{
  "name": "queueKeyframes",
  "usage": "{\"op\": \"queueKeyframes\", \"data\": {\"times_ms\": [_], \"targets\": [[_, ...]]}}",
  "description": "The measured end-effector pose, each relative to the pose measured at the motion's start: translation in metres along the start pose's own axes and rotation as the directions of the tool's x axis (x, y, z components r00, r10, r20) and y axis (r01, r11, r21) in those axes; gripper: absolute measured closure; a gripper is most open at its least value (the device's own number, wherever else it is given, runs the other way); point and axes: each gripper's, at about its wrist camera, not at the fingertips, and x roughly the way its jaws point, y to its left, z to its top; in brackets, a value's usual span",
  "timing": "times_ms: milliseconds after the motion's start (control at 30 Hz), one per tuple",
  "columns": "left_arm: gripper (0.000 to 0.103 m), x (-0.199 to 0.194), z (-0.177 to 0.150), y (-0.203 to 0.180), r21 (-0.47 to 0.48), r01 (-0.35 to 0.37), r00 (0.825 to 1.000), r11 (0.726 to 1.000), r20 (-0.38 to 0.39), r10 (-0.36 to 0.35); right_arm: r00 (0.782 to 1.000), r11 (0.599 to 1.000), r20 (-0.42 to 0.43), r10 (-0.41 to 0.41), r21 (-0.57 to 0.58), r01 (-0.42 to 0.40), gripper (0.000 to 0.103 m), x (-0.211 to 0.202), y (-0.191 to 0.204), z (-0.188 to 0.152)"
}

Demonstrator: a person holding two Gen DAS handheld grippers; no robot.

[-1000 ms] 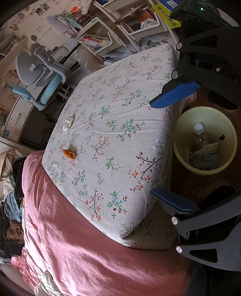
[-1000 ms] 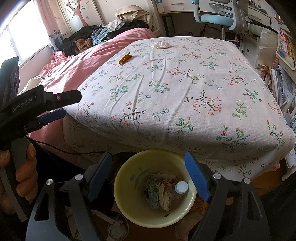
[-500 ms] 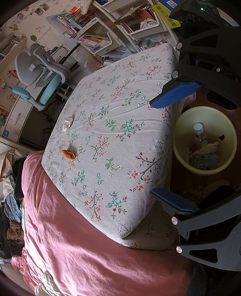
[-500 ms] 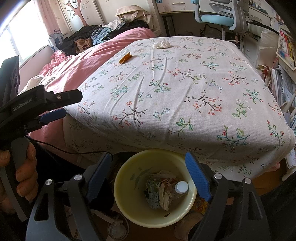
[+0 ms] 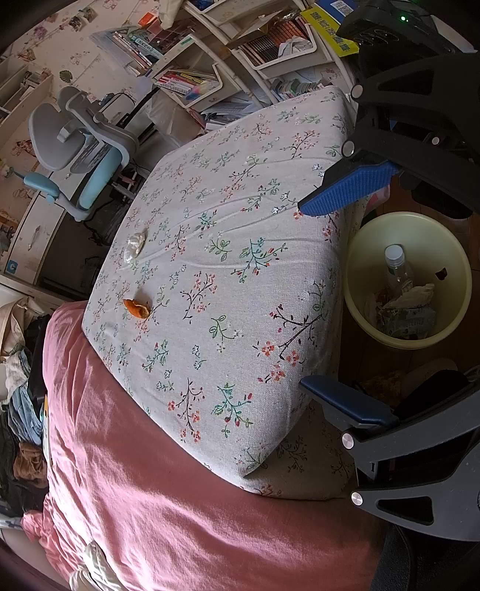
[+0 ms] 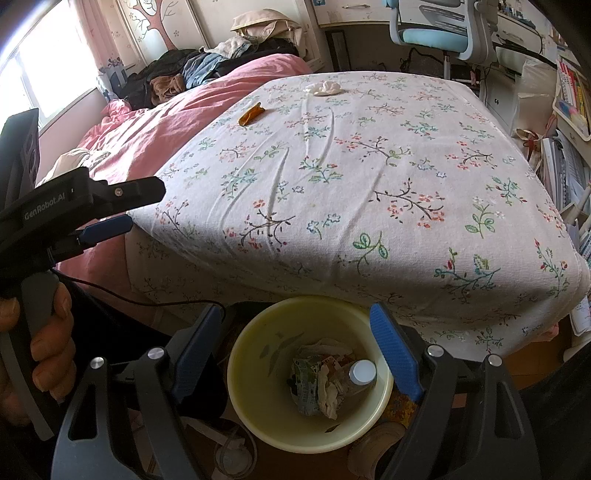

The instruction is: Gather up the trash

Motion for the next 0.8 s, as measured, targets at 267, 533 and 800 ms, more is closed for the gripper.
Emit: {"op": "queueKeyframes", "data": {"times_ms": [267,533,800], "targets": [[0.018,-0.0001,-0.0006,0.0004,0.000,0.000,1.000,1.000,-0.001,0.000,1.000,1.000,0.000,0.000,0.000,0.000,0.024,-0.0002,0.0001,0.0001],[0.018,0.0001,-0.0001,-0.0003,0.001,0.000,1.000,1.000,-0.002,0.000,1.000,1.000,-0.001,0.000,-0.001,0.000,0.024,-0.0004,0.0002,0.0001],[0.018,0.0004,0.0005,-0.0010,0.001,-0.001,1.000,1.000,-0.002,0.001,1.000,1.000,0.000,0.000,-0.001,0.000,0.024,0.0000,0.0004,-0.0001]]}}
